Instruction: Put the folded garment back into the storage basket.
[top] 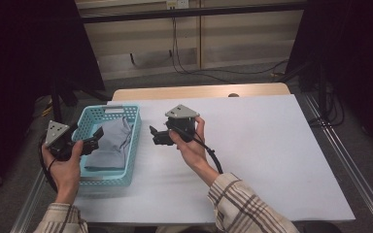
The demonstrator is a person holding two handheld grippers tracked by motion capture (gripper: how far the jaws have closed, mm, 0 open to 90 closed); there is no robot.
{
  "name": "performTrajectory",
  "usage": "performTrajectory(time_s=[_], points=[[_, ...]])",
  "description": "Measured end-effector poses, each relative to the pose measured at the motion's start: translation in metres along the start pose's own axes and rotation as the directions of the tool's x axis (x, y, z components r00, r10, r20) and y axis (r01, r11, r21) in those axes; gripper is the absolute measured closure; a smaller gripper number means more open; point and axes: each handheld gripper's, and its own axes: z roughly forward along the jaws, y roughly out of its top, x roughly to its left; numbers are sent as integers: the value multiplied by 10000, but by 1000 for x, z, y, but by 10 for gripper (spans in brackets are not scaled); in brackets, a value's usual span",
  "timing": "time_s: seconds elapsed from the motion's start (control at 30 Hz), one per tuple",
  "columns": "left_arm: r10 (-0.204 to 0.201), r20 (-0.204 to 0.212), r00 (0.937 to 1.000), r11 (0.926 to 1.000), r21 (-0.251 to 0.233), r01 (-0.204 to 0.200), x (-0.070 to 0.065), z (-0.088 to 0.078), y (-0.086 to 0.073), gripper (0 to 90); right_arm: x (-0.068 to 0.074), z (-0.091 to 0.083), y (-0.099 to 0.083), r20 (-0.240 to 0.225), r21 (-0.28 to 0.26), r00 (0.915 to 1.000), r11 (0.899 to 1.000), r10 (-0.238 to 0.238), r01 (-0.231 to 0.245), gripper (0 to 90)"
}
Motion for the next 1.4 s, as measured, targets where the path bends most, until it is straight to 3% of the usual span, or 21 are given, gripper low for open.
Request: performTrajectory(time_s=[0.07,0.27,0.37,0.67,0.9,1.1,1.2,1.3,1.4], points=[[97,-114,9999,9999,-132,-98,-4,-1,0,54,-3,-4,-1,71,-77,10000,10000,10,-10,24],[61,-11,10000,9997,-225,-61,-14,-6,0,54,-14,-19,-5,290,-243,9994,9995,209,-202,24],[21,32,10000,9997,-253,-20,-19,-7,0,54,-21,-26,-7,372,-386,9993,9992,93,-79,24],[221,248,9994,9995,-234,-216,-33,-13,1,54,-35,-45,-13,663,-635,9974,9977,280,-238,24],[477,213,9986,9986,-244,-472,-44,-22,2,54,-44,-65,-19,803,-860,9964,9961,284,-215,24],[441,223,9988,9987,-272,-435,-52,-31,-3,54,-58,-80,-26,1085,-972,9933,9948,403,-297,24],[412,340,9986,9976,-568,-392,-59,-36,-3,54,-65,-88,-29,1212,-1013,9918,9945,403,-280,24],[605,311,9977,9967,-568,-586,-65,-41,-3,54,-69,-95,-33,1320,-1031,9901,9941,470,-335,24],[518,194,9985,9971,-566,-506,-69,-47,-5,54,-74,-103,-37,1356,-1013,9897,9944,451,-314,25]])
